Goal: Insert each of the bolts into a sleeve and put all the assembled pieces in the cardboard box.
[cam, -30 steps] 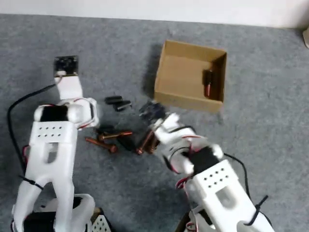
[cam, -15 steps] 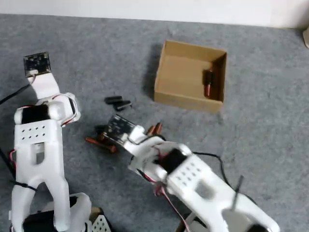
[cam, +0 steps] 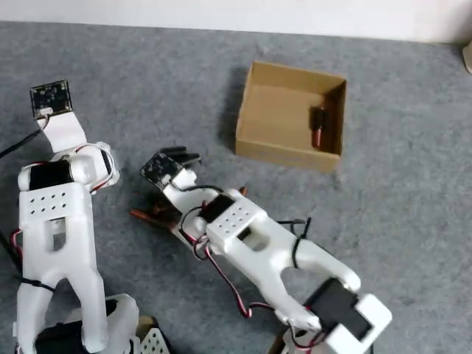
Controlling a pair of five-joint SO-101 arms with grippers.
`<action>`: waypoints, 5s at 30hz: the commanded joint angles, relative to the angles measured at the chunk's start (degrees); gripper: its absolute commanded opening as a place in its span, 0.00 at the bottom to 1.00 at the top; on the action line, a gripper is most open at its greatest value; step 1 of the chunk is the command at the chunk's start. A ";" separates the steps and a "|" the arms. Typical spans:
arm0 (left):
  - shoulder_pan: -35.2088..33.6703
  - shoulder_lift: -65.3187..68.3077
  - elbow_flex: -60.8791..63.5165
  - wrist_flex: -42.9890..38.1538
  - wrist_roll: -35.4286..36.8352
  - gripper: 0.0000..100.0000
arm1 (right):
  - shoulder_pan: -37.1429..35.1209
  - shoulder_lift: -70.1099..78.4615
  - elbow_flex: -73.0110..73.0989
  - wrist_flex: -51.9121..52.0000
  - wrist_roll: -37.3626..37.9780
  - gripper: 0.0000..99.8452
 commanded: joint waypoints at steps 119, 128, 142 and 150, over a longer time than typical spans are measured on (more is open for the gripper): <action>44.62 36.00 -21.41 26.02 -31.65 0.00 | 40.92 -66.15 40.48 5.05 -0.97 0.00; 44.35 36.18 -25.98 34.20 -78.95 0.00 | 40.92 -66.15 40.48 5.05 -0.97 0.00; 44.44 36.18 -17.98 38.15 -108.75 0.01 | 40.92 -66.15 40.66 5.05 -0.97 0.00; 44.70 36.18 -22.37 38.15 -94.15 0.16 | 40.92 -66.15 40.66 5.05 -0.97 0.00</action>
